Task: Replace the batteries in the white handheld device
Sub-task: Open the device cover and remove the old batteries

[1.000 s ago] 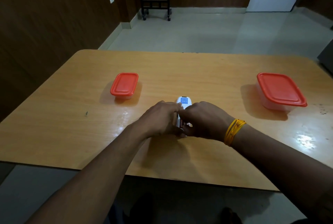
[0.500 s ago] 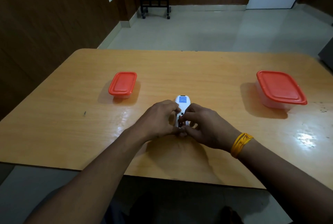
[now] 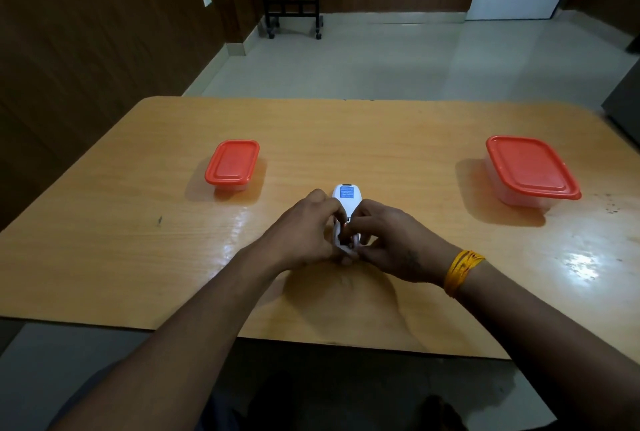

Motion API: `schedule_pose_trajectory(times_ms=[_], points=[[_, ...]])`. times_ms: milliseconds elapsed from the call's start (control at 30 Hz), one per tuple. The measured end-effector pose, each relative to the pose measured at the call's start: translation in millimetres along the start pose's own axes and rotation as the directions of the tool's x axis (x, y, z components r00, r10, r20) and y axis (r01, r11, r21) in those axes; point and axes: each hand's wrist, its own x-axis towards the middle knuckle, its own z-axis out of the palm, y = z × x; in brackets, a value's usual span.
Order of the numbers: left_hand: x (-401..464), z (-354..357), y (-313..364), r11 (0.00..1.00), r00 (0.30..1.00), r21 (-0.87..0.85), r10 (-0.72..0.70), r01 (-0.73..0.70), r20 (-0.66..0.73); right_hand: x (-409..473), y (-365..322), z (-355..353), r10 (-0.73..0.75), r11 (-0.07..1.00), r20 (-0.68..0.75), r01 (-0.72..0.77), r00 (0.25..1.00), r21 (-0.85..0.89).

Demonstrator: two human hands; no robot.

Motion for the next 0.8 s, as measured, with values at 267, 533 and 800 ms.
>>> schedule_pose_trajectory(times_ms=[267, 533, 800], points=[[6.0, -9.8, 11.2, 0.998, 0.997, 0.060, -0.028, 0.024, 0.069, 3.6, 3.1, 5.8, -0.056, 0.998, -0.157, 0.061, 0.986, 0.026], [8.0, -12.4, 13.5, 0.996, 0.996, 0.072, -0.055, 0.050, 0.072, 9.2, -13.7, 6.1, 0.594, 0.599, -0.085, -0.369, 0.800, 0.710], [15.0, -14.9, 18.9, 0.993, 0.992, 0.105, -0.056, 0.045, 0.109, 29.0, -14.6, 22.5, 0.550, 0.830, -0.177, -0.511, 0.816, 0.223]])
